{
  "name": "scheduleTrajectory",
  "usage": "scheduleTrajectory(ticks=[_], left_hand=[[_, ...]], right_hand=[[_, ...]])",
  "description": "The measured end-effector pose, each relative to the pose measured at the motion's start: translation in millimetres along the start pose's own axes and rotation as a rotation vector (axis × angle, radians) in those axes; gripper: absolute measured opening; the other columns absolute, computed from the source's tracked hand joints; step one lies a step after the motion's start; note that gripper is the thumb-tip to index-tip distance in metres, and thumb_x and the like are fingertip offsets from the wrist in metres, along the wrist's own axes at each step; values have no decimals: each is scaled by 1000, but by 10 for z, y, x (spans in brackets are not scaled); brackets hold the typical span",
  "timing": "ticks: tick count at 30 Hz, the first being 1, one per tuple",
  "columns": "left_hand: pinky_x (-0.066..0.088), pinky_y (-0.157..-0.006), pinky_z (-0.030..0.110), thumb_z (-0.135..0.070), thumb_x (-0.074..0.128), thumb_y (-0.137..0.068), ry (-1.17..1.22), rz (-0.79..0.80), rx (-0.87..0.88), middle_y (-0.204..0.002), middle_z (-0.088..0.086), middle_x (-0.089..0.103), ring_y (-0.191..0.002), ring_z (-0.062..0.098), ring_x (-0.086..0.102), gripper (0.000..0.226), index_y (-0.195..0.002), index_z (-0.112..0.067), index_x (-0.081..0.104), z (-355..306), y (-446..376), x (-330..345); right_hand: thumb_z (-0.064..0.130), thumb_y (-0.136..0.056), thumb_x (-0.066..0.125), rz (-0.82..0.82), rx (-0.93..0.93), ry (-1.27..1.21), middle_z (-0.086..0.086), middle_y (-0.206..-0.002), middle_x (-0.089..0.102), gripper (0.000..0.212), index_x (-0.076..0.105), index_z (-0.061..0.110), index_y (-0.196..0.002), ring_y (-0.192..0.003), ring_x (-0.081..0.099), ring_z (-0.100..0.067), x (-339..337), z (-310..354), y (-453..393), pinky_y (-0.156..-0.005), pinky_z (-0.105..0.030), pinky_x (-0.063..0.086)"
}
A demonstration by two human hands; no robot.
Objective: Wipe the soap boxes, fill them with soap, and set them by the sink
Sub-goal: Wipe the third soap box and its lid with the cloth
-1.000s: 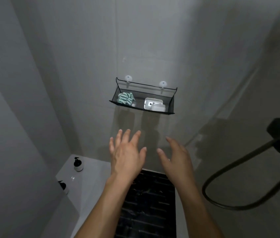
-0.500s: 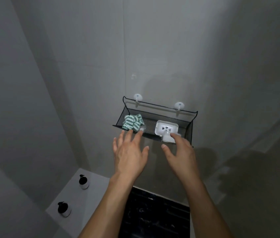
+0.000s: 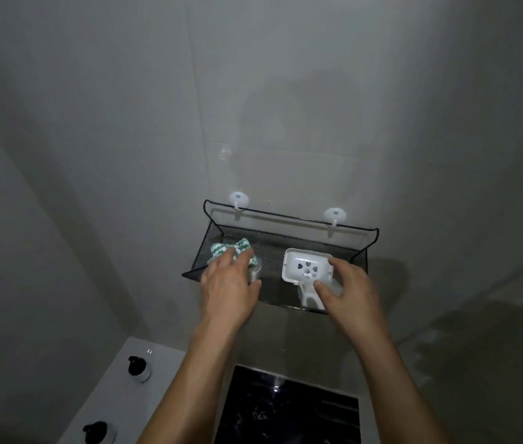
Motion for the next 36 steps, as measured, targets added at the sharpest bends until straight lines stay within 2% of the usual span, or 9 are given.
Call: scheduleTrajectory(ticks=[9, 12, 17, 22, 27, 29, 31, 33, 36], left_hand=[[36, -108, 42, -19, 73, -81, -134, 361, 156, -155, -2, 34, -135, 28, 37, 79, -149, -35, 36, 396, -964, 466], [39, -105, 41, -10, 72, -78, -153, 418, 215, -152, -4, 38, -131, 26, 41, 81, -147, -37, 39, 457, -1122, 618], [45, -90, 37, -9, 74, -76, -172, 402, 232, -125, -5, 58, -111, 22, 49, 56, -124, -35, 61, 514, -1262, 734], [52, -81, 36, -11, 72, -76, -75, 354, 191, -104, 1, 69, -99, 23, 61, 34, -105, -28, 72, 450, -1322, 641], [45, -76, 29, -19, 69, -83, 60, 286, 268, -109, 0, 67, -93, 16, 56, 31, -113, -25, 69, -27, -1222, 555], [41, -74, 26, -20, 65, -86, 124, 370, 276, -107, 1, 68, -86, 13, 53, 28, -114, -23, 69, -252, -1155, 670], [47, -76, 28, -16, 58, -88, 130, 498, 271, -104, 5, 69, -88, 17, 59, 23, -108, -16, 70, -441, -1069, 855], [50, -79, 32, -14, 53, -87, 120, 595, 261, -101, 10, 69, -94, 25, 64, 19, -99, -10, 68, -556, -965, 1024], [45, -76, 30, -18, 53, -89, 119, 673, 274, -102, 12, 67, -97, 29, 62, 18, -94, -7, 66, -652, -854, 1165]], right_hand=[[31, -92, 66, 0, 91, 81, -4, -135, 59, 43, 61, 20, -134, -121, 56, -23, 369, 196, -572, -94, -28, 42], [32, -94, 65, 5, 130, 104, -2, -136, 58, 43, 60, 22, -135, -119, 56, -21, 457, 214, -674, -91, -27, 41], [36, -95, 64, 37, 216, 181, -2, -135, 59, 41, 59, 23, -134, -118, 57, -21, 457, 21, -832, -92, -30, 43], [30, -95, 64, 84, 324, 227, -4, -134, 63, 39, 61, 17, -132, -118, 59, -23, 407, -283, -965, -97, -36, 48], [26, -91, 66, 150, 418, 291, -11, -107, 71, 21, 71, 10, -103, -101, 65, -29, 382, -663, -1016, -85, -35, 53], [34, -92, 65, 235, 471, 299, -9, -91, 67, 24, 67, 11, -87, -92, 66, -28, 421, -812, -990, -75, -30, 50], [44, -93, 62, 311, 505, 294, -5, -78, 61, 37, 58, 14, -72, -81, 62, -24, 470, -917, -949, -69, -29, 45], [48, -94, 59, 355, 502, 284, -4, -75, 57, 43, 53, 16, -66, -77, 57, -23, 516, -958, -924, -70, -29, 44], [45, -95, 59, 372, 492, 230, -3, -72, 57, 39, 60, 14, -70, -74, 57, -22, 530, -984, -910, -69, -29, 44]])
Point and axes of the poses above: each hand's wrist, its own y-axis away from the middle knuckle, its own x-axis out of the palm, z = x × y, the point moved 8 cm from there along -y, towards the middle knuckle
